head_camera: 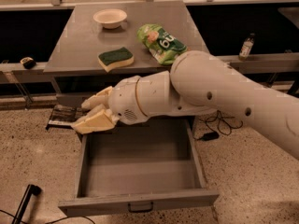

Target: Place rxbar chocolate into middle drawer

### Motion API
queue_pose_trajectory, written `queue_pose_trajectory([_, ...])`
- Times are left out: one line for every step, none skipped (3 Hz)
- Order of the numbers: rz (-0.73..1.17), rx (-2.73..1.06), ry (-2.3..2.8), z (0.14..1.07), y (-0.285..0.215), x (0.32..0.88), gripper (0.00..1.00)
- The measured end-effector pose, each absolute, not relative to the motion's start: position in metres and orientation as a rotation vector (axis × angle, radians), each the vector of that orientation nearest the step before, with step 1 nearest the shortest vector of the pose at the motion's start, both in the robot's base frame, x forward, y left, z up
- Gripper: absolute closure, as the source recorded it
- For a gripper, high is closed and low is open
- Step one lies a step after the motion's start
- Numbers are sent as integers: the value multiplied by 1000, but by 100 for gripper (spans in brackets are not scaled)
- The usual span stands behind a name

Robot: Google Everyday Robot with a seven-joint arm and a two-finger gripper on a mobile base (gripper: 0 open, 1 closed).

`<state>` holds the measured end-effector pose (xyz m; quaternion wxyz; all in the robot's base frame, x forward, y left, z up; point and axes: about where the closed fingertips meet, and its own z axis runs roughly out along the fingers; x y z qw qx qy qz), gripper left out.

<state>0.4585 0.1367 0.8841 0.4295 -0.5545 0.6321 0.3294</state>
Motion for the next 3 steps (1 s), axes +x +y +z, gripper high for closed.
queue_pose_trajectory([847,-1299,1687,818,112,472,100])
queue_pose_trajectory([928,-1172,1834,710,84,476,100])
queue_pose_trajectory([1024,-1101,1836,650,75,475,100])
